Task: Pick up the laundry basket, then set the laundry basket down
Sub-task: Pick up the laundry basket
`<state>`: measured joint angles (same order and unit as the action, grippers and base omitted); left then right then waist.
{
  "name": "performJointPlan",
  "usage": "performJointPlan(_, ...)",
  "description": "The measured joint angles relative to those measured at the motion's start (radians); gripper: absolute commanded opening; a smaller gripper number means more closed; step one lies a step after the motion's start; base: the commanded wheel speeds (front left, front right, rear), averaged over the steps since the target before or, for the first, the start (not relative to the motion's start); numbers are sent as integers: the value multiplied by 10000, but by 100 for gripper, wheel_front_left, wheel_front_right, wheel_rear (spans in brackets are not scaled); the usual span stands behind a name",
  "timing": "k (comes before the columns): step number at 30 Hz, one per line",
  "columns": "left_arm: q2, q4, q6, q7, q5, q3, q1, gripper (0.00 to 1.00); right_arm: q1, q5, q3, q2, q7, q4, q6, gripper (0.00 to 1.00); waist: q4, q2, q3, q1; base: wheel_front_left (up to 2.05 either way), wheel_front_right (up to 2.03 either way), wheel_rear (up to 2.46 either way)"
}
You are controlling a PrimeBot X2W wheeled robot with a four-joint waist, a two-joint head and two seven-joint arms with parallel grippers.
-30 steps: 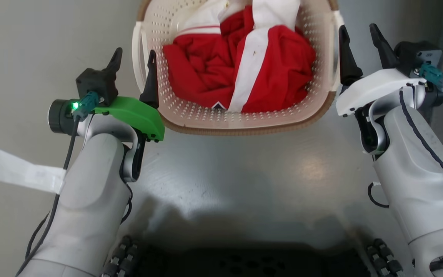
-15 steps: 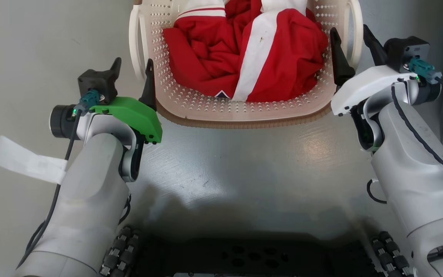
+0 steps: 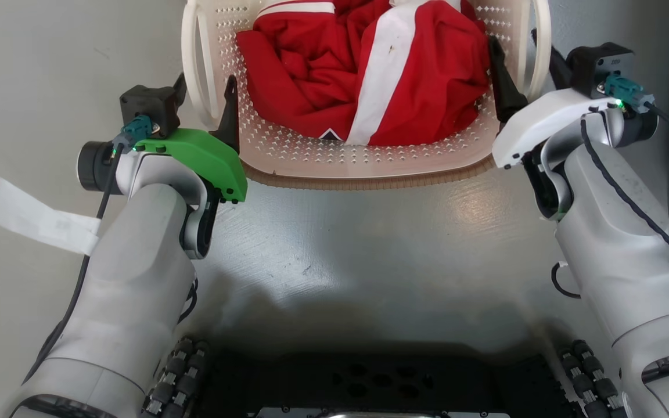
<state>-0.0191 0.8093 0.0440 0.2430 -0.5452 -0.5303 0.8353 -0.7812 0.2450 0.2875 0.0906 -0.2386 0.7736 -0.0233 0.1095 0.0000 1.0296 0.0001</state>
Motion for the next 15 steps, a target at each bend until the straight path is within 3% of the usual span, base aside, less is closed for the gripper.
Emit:
performJointPlan(1,0,46,-2,0,-67,-38,11,100,0,0,13,-6,0,59,-23,55,-4,0,12,0,0,0,0)
performJointPlan(2,0,96,-10,2,-119,-77,26,100,-5,0,27,-17,0,107,-27,47,-6,0,22,0,0,0,0)
performJointPlan(3,0,140,-10,2,-173,-119,52,86,-26,0,40,-27,-2,148,-27,43,-8,0,30,0,0,0,0)
performJointPlan(4,0,169,-12,2,-205,-163,73,47,-64,0,52,-31,-2,190,-27,38,-10,0,38,0,0,0,0)
performJointPlan(5,0,199,-21,2,-238,-207,98,27,-109,0,63,-33,-12,219,-29,31,-12,0,45,0,0,0,0)
performJointPlan(6,0,222,-71,8,-240,-238,123,0,-141,0,81,-35,-40,240,-35,18,-15,0,51,0,0,0,0)
performJointPlan(7,0,242,-86,50,-247,-274,155,0,-174,0,96,-58,-44,265,-58,0,-18,0,56,0,0,0,0)
performJointPlan(15,50,518,-98,56,-593,-569,279,0,-318,15,107,-201,-115,727,-61,0,-28,0,-39,-1,0,0,0)
